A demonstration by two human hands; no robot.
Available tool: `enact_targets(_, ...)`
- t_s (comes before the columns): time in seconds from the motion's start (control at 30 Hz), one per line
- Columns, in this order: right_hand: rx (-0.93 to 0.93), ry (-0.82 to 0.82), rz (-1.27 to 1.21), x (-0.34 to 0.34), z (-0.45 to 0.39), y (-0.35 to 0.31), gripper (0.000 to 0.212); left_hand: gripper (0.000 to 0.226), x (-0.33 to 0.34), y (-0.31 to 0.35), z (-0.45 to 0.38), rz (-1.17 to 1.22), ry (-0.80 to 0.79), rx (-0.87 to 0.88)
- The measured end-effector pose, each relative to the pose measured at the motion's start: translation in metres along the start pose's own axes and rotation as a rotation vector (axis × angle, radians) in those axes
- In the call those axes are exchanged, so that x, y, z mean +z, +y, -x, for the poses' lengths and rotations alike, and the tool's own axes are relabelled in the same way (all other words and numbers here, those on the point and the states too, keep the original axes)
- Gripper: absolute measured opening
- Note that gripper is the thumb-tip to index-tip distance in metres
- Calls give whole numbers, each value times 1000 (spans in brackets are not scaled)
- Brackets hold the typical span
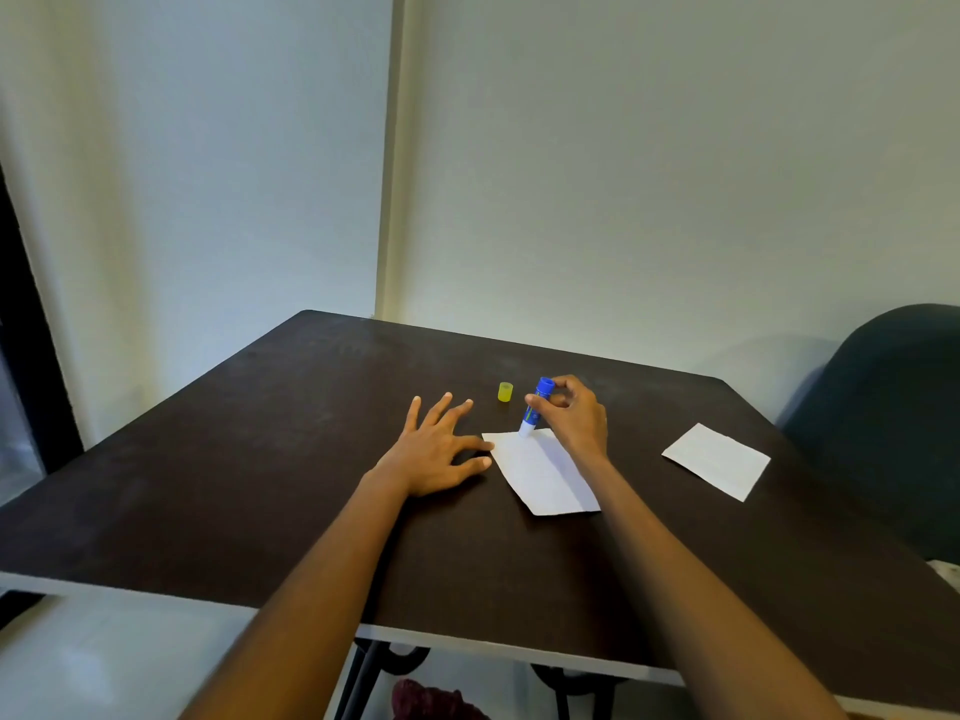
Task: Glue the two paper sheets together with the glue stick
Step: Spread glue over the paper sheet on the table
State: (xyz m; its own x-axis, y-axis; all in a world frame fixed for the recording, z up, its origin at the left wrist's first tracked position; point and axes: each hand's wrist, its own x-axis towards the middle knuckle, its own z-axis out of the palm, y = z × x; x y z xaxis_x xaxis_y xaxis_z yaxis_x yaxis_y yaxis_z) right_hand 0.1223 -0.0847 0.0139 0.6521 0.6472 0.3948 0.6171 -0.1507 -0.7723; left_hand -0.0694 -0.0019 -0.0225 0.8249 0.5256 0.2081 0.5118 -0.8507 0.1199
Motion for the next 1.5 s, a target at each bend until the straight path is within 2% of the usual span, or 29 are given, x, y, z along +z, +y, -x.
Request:
enact_targets(0.17,24,60,32,-12,-4,9,28,46,0,0,0,-1,2,7)
enact_targets(0.4,-101,117,130,-17,-3,13,33,46,2,-2,-1,-10,-2,6)
enact_targets(0.6,-99,151,114,-19,-4,17,32,46,1,-2,0,-13,-2,9)
enact_targets(0.7,-47,160,-6,-25,-5,17,30,46,1,-2,-1,9,-8,15)
enact_targets(0.8,75,117,-275,-32,-2,22,26,43,1,-1,-1,52,-12,15)
enact_targets(0.93,128,89,-469,-37,11,33,16,33,-5,-1,1,243,9,-12)
enact_targets(1.07,118,87,-534,-39,15,30,14,24,-13,-4,2,516,98,-81)
enact_targets(1.2,114,90,-558,-41,18,31,14,18,-15,-6,4,627,186,-162)
enact_targets(1.3,103,66,-547,-41,19,31,14,19,-17,-5,6,625,254,-188)
enact_targets(1.37,93,73,-547,-41,20,32,15,20,-18,-4,8,619,378,-178)
enact_targets(1.43,89,79,-543,-41,20,32,17,21,-17,1,6,511,462,-126)
enact_targets(1.5,83,74,-524,-41,20,32,15,25,-13,13,-2,328,414,-64)
